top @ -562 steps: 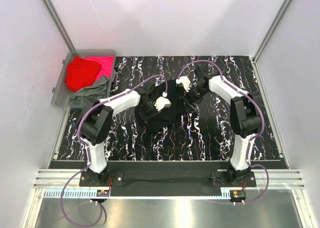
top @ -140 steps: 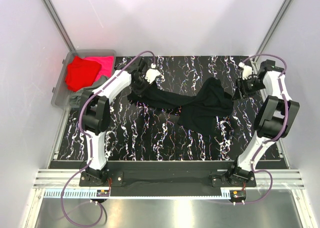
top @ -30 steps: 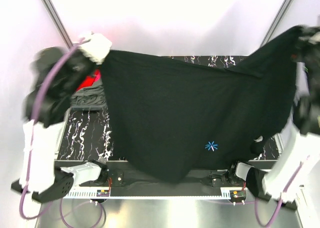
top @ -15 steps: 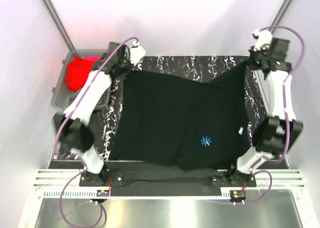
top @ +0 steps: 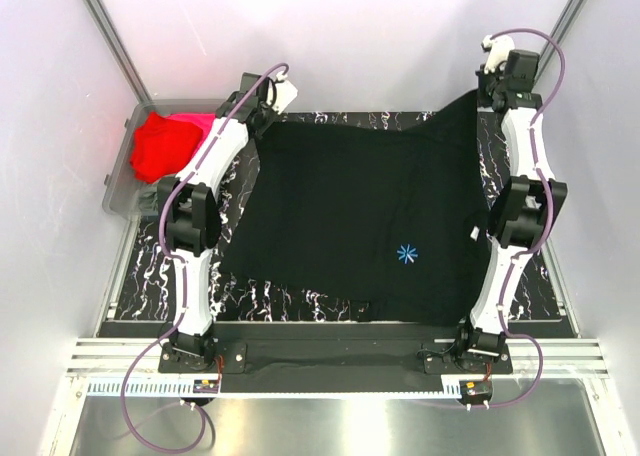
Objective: Fold and stack the t-shirts
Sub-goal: Flatten the tshirt out
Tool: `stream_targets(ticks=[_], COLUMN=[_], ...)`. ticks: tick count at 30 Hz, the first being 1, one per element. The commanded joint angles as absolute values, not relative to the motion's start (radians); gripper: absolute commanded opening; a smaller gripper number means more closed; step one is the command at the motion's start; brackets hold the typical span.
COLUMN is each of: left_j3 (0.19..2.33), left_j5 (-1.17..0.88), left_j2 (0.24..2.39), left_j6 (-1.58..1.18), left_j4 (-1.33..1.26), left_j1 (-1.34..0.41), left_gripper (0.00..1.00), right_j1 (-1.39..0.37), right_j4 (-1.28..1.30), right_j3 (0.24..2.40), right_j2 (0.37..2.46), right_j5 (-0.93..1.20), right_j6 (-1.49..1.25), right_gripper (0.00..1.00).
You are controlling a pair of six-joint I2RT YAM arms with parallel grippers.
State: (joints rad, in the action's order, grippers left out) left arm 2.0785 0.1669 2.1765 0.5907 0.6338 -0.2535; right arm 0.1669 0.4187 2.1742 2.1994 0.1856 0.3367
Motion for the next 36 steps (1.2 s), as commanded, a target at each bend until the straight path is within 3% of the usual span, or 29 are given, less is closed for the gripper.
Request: stream_targets(ticks=[1,11,17,36], left_j3=[2.14,2.131,2.167,1.769], left_j5=[0.244,0.325,0.304,0.252], left_j2=[2.167,2.164,2.083,1.257], left_j6=[0.618,0.626,0.588,0.701], left_j4=[0.52,0.379,0.361,0.393], left_j1=[-0.245,-0.244,-0.258,-0.492], left_gripper=[0.0,0.0,0.0,0.0], right_j1=[0.141,0.098,0.1,0.12], right_j4=[0.285,0.236,0.235,0.406], right_j3=[2.308,2.618,2.588,2.118], right_j2=[2.219,2.378,2.307,1.343], right_j5=[0.092,0.061,0.005,0.045], right_j6=[0.342,0.327,0.36,0.4], right_gripper=[0.0,0.0,0.0,0.0])
